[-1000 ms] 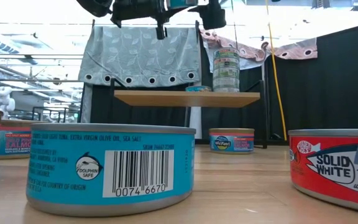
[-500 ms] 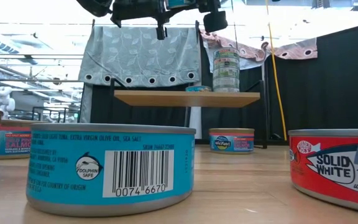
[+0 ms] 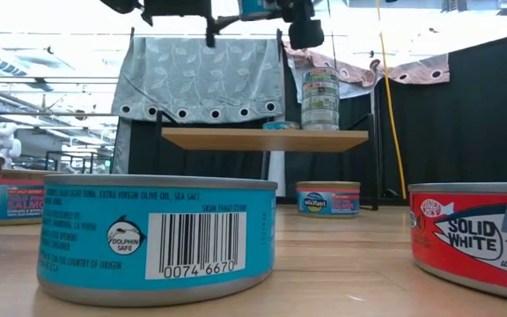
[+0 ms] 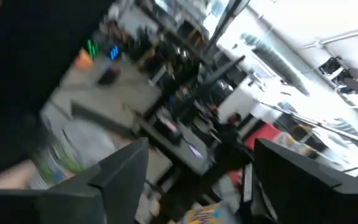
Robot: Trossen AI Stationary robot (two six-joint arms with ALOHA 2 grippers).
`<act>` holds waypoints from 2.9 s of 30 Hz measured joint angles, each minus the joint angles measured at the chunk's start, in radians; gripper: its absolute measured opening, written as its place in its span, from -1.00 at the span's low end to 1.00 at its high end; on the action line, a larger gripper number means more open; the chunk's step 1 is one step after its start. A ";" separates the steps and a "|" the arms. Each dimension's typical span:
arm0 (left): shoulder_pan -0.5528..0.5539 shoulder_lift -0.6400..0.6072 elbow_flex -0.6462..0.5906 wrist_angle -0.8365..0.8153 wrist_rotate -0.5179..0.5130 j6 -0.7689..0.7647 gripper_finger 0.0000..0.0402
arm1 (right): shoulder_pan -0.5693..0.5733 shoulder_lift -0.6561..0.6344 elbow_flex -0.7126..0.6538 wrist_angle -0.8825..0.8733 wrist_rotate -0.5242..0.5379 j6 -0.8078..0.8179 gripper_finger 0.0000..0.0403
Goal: Stack canned seafood by type on shelf
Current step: Stack the blue tuna can on top of the other blue tuna can on the shelf
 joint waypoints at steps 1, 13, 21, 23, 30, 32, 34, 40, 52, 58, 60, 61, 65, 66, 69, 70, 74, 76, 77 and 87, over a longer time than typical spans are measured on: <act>0.009 -0.023 0.000 -0.003 -0.001 0.022 0.44 | -0.005 0.000 0.000 0.000 0.014 0.025 -0.37; -0.324 -0.318 -0.006 -0.359 -0.202 0.556 0.44 | -0.177 0.000 0.000 -0.402 0.066 0.698 -0.35; -0.587 -0.340 -0.008 -0.646 -0.727 0.637 0.44 | -0.232 0.000 0.000 -0.565 -0.054 0.961 -0.34; -0.625 -0.340 -0.008 -0.666 -0.754 0.612 0.44 | -0.234 0.000 0.000 -0.565 -0.093 0.983 -0.34; -0.752 -0.338 -0.071 -0.674 -0.899 0.560 0.44 | -0.285 0.000 0.000 -0.563 -0.145 0.993 -0.34; -0.781 -0.338 -0.096 -0.667 -0.965 0.556 0.44 | -0.297 0.000 0.000 -0.564 -0.144 0.999 -0.34; -0.807 -0.338 -0.117 -0.668 -1.029 0.552 0.44 | -0.301 0.000 0.000 -0.568 -0.145 1.014 -0.34; -0.870 -0.333 -0.126 -0.669 -1.142 0.519 0.44 | -0.308 0.015 0.000 -0.616 -0.150 1.072 -0.34; -0.933 -0.332 -0.126 -0.663 -1.163 0.503 0.44 | -0.342 0.082 0.000 -0.616 -0.143 1.063 -0.34; -0.939 -0.332 -0.126 -0.665 -1.163 0.502 0.44 | -0.342 0.109 0.001 -0.607 -0.138 1.023 -0.34; -0.939 -0.332 -0.126 -0.667 -1.162 0.502 0.44 | -0.343 0.109 0.002 -0.607 -0.140 1.023 -0.34; -0.939 -0.332 -0.126 -0.667 -1.162 0.502 0.44 | -0.343 0.109 0.002 -0.607 -0.139 1.028 -0.34; -0.939 -0.332 -0.126 -0.667 -1.162 0.502 0.44 | -0.343 0.108 0.002 -0.611 -0.130 1.050 -0.34; -0.939 -0.332 -0.126 -0.667 -1.162 0.502 0.44 | -0.343 0.106 0.002 -0.616 -0.131 1.049 -0.33; -0.939 -0.332 -0.126 -0.666 -1.162 0.502 0.44 | -0.342 0.106 0.002 -0.618 -0.132 1.038 -0.29; -0.939 -0.332 -0.126 -0.666 -1.162 0.502 0.44 | -0.342 0.106 0.002 -0.618 -0.128 1.039 -0.27; -0.939 -0.332 -0.126 -0.664 -1.161 0.502 0.44 | -0.342 0.106 0.002 -0.619 -0.112 1.045 -0.22; -0.939 -0.332 -0.126 -0.664 -1.161 0.502 0.44 | -0.342 0.106 0.011 -0.629 -0.109 1.047 -0.21; -0.939 -0.332 -0.126 -0.664 -1.161 0.502 0.44 | -0.342 0.107 0.017 -0.633 -0.101 1.048 -0.21; -0.939 -0.332 -0.126 -0.664 -1.146 0.501 0.44 | -0.341 0.108 0.122 -0.799 -0.095 1.140 -0.21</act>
